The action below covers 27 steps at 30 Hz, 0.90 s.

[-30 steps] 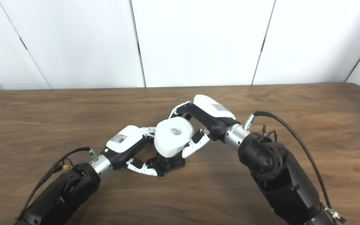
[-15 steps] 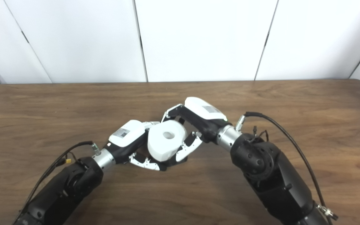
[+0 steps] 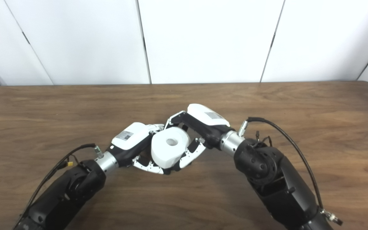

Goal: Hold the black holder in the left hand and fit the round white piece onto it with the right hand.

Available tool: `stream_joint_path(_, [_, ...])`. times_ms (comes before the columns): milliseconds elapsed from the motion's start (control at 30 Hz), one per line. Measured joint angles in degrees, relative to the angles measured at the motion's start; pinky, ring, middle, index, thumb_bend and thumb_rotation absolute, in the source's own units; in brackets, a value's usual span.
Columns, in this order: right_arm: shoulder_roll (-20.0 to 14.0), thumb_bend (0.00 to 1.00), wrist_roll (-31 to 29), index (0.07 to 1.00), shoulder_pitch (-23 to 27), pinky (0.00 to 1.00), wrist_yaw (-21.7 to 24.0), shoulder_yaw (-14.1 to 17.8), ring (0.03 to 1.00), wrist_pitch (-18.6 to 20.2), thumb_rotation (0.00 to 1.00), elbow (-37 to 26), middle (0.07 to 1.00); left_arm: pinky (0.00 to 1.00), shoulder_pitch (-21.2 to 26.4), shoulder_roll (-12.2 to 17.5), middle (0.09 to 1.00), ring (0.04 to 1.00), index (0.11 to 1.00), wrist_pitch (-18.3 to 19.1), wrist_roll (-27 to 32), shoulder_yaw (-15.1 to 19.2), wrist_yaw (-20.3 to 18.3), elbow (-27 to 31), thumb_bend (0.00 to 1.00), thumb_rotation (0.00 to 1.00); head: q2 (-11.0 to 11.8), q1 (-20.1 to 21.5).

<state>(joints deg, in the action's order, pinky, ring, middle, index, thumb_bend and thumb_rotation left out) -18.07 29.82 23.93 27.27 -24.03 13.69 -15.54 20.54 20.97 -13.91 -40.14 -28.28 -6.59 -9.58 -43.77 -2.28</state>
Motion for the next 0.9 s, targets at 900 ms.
stream_joint_path(900, [-0.27, 0.52, 1.34, 0.480, 2.98, 0.64, 3.24, -1.79, 0.754, -2.41, 0.14, 1.20, 0.722, 0.82, 0.00, -0.04, 0.837, 0.879, 0.485, 0.54, -0.21, -0.01, -0.26, 0.36, 0.52, 0.07, -0.70, 0.52])
